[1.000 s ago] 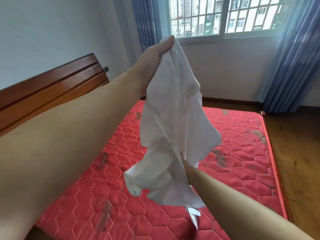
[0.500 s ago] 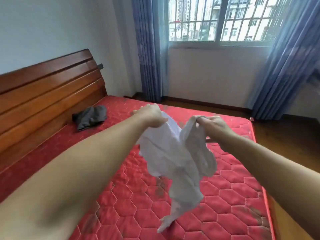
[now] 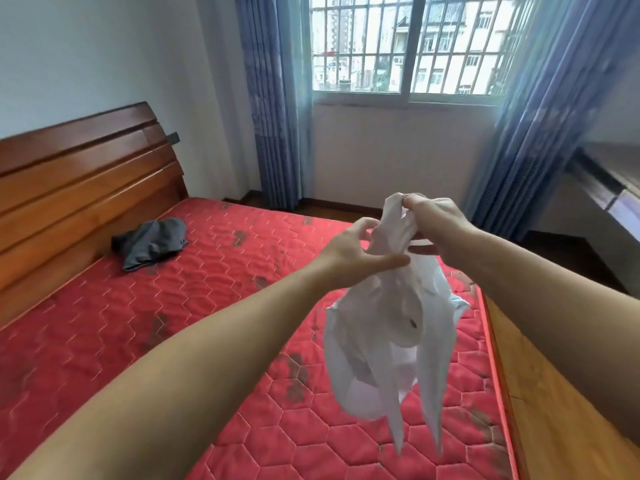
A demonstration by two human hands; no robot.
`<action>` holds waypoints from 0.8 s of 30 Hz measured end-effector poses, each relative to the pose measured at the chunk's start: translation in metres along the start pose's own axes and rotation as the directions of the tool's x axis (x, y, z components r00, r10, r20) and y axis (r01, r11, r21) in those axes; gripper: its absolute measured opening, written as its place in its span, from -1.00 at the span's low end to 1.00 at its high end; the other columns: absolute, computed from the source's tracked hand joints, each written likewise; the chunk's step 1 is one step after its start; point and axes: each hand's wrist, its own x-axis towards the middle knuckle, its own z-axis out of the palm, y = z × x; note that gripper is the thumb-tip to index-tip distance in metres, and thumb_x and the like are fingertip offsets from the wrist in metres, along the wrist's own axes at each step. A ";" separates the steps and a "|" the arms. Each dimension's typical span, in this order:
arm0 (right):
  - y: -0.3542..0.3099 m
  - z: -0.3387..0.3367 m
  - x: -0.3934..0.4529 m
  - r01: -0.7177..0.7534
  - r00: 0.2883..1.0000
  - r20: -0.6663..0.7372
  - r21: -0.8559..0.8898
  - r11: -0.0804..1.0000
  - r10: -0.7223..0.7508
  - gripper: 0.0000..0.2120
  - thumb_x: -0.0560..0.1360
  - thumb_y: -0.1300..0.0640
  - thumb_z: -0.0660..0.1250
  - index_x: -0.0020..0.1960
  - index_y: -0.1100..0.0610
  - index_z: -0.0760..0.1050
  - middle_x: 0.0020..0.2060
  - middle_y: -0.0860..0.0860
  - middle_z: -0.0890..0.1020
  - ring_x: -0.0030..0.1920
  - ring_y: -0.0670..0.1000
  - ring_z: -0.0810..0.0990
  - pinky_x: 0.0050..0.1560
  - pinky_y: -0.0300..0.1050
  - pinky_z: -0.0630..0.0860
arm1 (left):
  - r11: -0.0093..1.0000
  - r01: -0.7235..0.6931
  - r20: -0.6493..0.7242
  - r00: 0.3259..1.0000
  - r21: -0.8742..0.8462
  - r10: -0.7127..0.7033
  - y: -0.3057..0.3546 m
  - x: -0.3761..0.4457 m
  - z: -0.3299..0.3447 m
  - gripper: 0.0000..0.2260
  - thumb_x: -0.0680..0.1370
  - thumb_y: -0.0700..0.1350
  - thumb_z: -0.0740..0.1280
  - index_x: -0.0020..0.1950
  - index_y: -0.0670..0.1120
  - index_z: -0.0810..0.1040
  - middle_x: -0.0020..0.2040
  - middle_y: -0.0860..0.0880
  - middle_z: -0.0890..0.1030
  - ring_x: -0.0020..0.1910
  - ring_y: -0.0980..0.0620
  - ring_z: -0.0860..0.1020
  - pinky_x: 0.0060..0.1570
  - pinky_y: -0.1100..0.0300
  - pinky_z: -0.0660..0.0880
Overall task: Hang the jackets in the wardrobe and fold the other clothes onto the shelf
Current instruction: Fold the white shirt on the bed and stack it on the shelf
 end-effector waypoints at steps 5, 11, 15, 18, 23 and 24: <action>0.001 -0.027 0.003 -0.194 0.981 0.051 0.302 0.934 0.187 -0.79 0.51 0.09 0.28 0.06 0.18 0.55 -0.01 0.17 0.65 -0.04 0.20 0.67 -0.03 0.11 0.62 | 0.981 -0.116 -0.221 0.964 0.153 0.148 -0.006 0.007 0.017 -0.69 0.42 0.03 0.50 0.02 0.00 0.43 0.01 0.02 0.53 -0.19 0.03 0.58 -0.12 0.15 0.51; 0.012 -0.042 0.008 -0.307 0.952 0.116 0.354 0.883 0.285 -0.72 0.58 0.00 0.18 0.10 0.15 0.56 -0.08 0.11 0.69 -0.09 0.12 0.66 -0.04 0.00 0.57 | 0.994 0.086 -0.057 0.994 -0.067 -0.090 0.012 0.016 0.043 -0.50 0.34 0.25 0.49 0.10 0.01 0.46 -0.04 0.04 0.60 -0.09 0.08 0.61 0.01 0.02 0.59; 0.019 -0.058 0.007 -0.335 0.942 0.159 0.380 0.862 0.296 -0.80 0.55 0.06 0.19 0.03 0.12 0.54 -0.15 0.09 0.67 -0.14 0.12 0.65 -0.08 -0.02 0.56 | 0.980 0.183 0.054 0.982 -0.082 -0.179 0.010 0.019 0.050 -0.59 0.42 0.13 0.47 0.18 0.03 0.46 -0.07 0.00 0.63 -0.05 -0.01 0.64 -0.07 0.04 0.62; 0.026 -0.065 0.007 -0.292 0.954 0.158 0.316 0.903 0.253 -0.81 0.50 0.08 0.25 0.01 0.14 0.56 -0.13 0.11 0.66 -0.14 0.14 0.65 -0.03 0.00 0.58 | 0.992 0.055 0.002 0.998 0.115 -0.056 0.010 0.019 0.053 -0.89 0.50 0.00 0.30 -0.12 -0.01 0.55 -0.23 0.05 0.59 -0.15 -0.04 0.60 -0.22 0.14 0.51; 0.049 -0.077 0.000 0.059 0.992 -0.082 -0.359 0.932 -0.095 -0.84 0.38 0.07 0.46 -0.19 0.12 0.52 -0.32 0.03 0.55 -0.32 0.01 0.51 -0.32 -0.14 0.41 | 0.966 0.083 -0.201 0.979 0.243 -0.034 0.016 0.030 0.025 -0.66 0.58 -0.01 0.19 -0.37 -0.09 0.44 -0.40 0.00 0.51 -0.33 -0.09 0.53 -0.32 0.03 0.52; 0.058 -0.078 -0.002 0.069 0.992 -0.061 -0.490 0.869 -0.113 -0.78 0.34 0.06 0.49 -0.11 0.09 0.51 -0.24 0.02 0.57 -0.26 0.02 0.54 -0.29 -0.12 0.45 | 0.957 0.096 -0.196 0.980 0.274 -0.043 0.018 0.032 0.018 -0.70 0.55 -0.05 0.20 -0.35 -0.12 0.46 -0.40 -0.02 0.53 -0.37 -0.10 0.57 -0.35 -0.01 0.59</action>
